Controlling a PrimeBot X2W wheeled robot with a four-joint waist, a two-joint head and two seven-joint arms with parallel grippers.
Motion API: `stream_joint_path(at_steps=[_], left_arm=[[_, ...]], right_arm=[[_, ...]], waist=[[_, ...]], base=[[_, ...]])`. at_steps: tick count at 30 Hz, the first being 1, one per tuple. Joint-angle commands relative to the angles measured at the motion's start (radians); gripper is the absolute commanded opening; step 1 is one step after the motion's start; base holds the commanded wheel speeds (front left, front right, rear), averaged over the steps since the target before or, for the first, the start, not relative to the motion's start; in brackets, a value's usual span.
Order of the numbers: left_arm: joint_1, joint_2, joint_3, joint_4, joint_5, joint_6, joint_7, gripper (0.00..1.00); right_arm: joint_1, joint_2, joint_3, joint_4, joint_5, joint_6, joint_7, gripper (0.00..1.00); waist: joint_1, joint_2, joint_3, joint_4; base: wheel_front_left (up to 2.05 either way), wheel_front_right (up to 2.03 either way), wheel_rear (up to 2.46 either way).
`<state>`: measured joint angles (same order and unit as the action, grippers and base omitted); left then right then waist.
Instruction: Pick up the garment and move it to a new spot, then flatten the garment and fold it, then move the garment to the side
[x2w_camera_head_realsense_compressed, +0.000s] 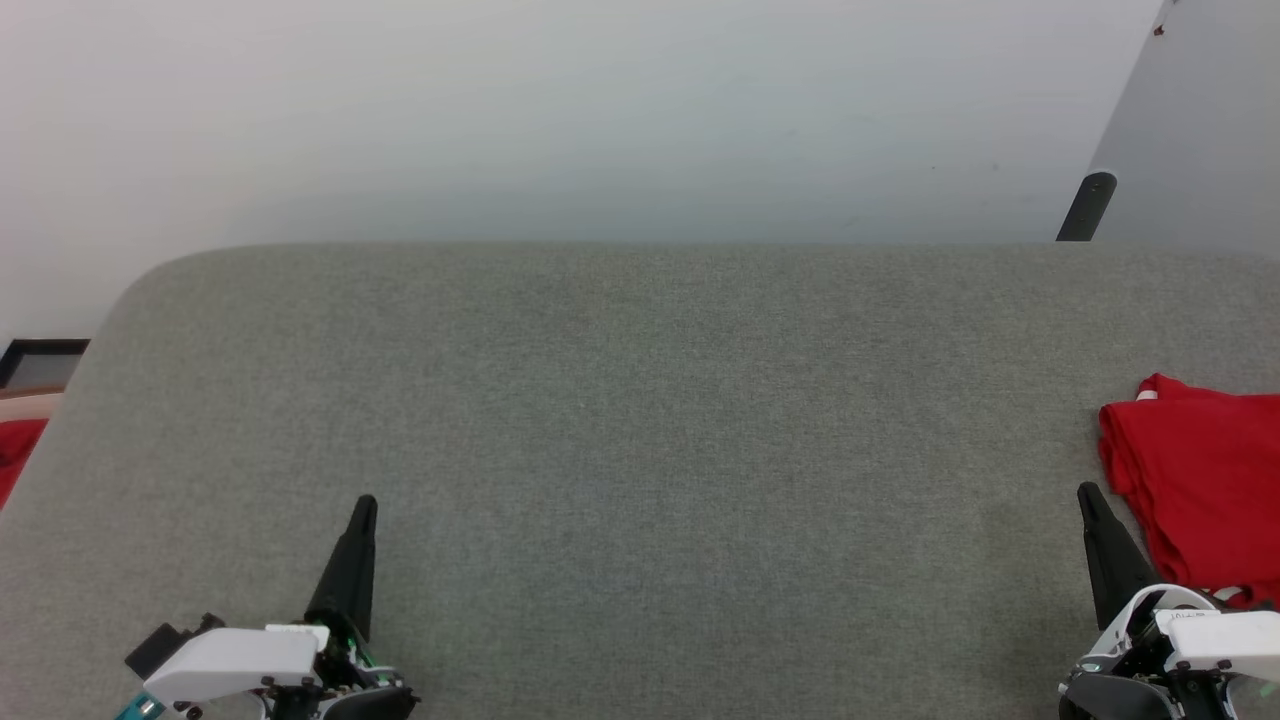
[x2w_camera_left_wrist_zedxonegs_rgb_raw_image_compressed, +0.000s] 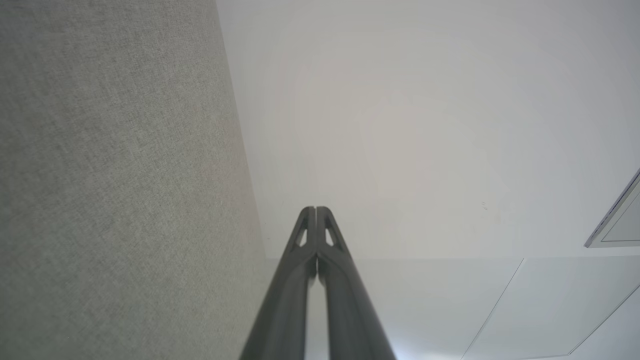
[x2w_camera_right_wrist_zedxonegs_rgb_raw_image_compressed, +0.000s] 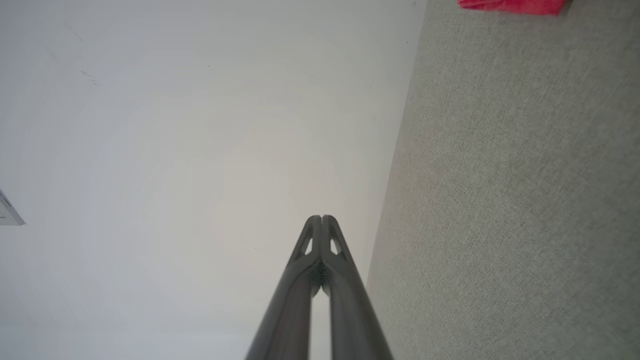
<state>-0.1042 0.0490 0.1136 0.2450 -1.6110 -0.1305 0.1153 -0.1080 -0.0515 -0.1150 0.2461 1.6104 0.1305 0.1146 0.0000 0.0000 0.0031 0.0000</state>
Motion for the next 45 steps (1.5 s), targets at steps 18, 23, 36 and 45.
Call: stream_joint_path(at_steps=[18, 23, 36, 45], left_arm=[[-0.010, 0.000, 0.002, 0.001, -0.003, 0.000, 0.001, 0.00], [-0.010, 0.000, 0.002, 0.001, -0.003, 0.000, 0.001, 0.00], [-0.010, 0.000, 0.002, 0.001, -0.003, 0.000, 0.001, 0.00], [-0.010, 0.000, 0.002, 0.001, -0.004, 0.000, 0.001, 0.00]], right_arm=[[-0.003, 0.003, 0.001, 0.000, 0.005, 0.000, 0.001, 0.00], [-0.003, 0.003, 0.001, 0.000, 0.005, 0.000, 0.001, 0.00], [-0.003, 0.003, 0.001, 0.000, 0.005, 0.000, 0.000, 0.00], [-0.003, 0.003, 0.001, 0.000, 0.005, 0.000, 0.000, 0.00]], waist=[[0.0000, 0.0000, 0.000, 0.000], [0.0000, 0.0000, 0.000, 0.000], [0.0000, 0.0000, 0.000, 0.000], [0.0000, 0.0000, 0.000, 0.000]], base=[[0.00, 0.00, 0.00], [0.00, 0.00, 0.00], [0.00, 0.00, 0.00], [0.00, 0.00, 0.00]])
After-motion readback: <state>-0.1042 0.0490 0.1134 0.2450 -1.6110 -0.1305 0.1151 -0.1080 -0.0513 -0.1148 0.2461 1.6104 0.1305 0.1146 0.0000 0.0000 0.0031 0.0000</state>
